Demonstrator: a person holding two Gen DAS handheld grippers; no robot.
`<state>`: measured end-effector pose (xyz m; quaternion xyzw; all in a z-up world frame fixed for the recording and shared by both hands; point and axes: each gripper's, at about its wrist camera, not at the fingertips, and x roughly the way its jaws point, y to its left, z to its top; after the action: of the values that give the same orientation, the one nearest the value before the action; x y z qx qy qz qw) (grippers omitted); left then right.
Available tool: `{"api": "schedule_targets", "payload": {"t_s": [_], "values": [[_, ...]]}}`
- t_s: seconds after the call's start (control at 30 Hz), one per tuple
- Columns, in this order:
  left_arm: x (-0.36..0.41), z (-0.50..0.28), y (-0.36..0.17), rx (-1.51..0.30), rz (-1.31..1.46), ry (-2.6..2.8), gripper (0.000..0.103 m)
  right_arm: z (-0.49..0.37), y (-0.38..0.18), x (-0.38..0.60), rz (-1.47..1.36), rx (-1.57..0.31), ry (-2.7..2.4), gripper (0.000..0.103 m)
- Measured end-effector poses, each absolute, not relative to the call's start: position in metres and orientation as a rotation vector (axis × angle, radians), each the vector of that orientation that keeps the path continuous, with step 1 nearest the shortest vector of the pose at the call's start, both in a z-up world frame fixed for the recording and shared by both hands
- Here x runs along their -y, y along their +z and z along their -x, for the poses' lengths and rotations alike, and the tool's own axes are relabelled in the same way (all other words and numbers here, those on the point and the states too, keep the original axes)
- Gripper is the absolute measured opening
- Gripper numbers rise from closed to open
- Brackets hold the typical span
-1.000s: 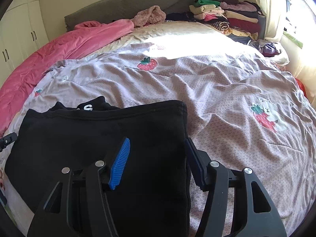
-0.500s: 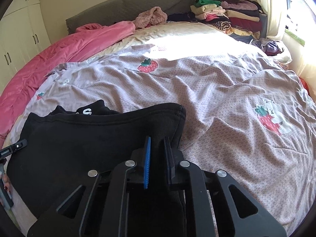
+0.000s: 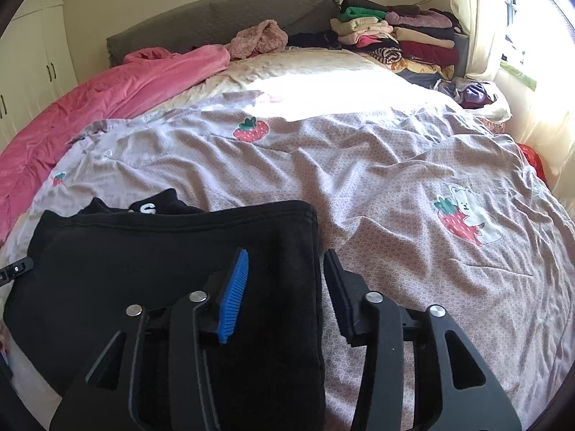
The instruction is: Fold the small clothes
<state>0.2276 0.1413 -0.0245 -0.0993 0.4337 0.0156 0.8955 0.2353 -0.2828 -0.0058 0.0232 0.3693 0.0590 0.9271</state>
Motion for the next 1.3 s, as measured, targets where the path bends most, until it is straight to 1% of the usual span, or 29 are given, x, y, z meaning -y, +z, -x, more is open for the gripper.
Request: {"api": "schedule_targets", "payload": {"t_s": [0.03,0.07,0.1,0.17,0.27,0.33,0.37,0.4,0.83,1.3], "values": [[-0.141,-0.226,-0.020,-0.892,0.199,0.032,0.067,-0.230,0.000,0.280,-0.050,-0.741,0.130,0.056],[-0.141,-0.225,-0.016,-0.883,0.194,0.030,0.071,-0.226,0.005,0.276,-0.053,-0.726,0.140,0.061],[-0.140,-0.224,-0.013,-0.875,0.186,0.029,0.073,-0.222,0.009,0.272,-0.054,-0.714,0.154,0.064],[-0.138,-0.221,-0.006,-0.861,0.155,0.037,0.080,-0.213,0.019,0.261,-0.043,-0.693,0.191,0.073],[-0.136,-0.218,0.002,-0.849,0.129,0.037,0.087,-0.202,0.030,0.244,-0.020,-0.664,0.237,0.080],[-0.137,-0.217,0.005,-0.844,0.123,0.041,0.087,-0.197,0.036,0.233,-0.010,-0.651,0.263,0.084],[-0.137,-0.216,0.007,-0.844,0.115,0.049,0.092,-0.194,0.038,0.227,-0.005,-0.646,0.276,0.085],[-0.137,-0.216,0.007,-0.845,0.110,0.055,0.094,-0.190,0.041,0.220,0.000,-0.639,0.294,0.086],[-0.150,-0.211,0.015,-0.852,0.122,0.083,0.094,-0.160,0.048,0.142,0.103,-0.627,0.463,0.090],[-0.174,-0.211,0.012,-0.856,0.199,0.105,0.094,-0.127,0.017,0.055,0.265,-0.676,0.648,0.092]]}}
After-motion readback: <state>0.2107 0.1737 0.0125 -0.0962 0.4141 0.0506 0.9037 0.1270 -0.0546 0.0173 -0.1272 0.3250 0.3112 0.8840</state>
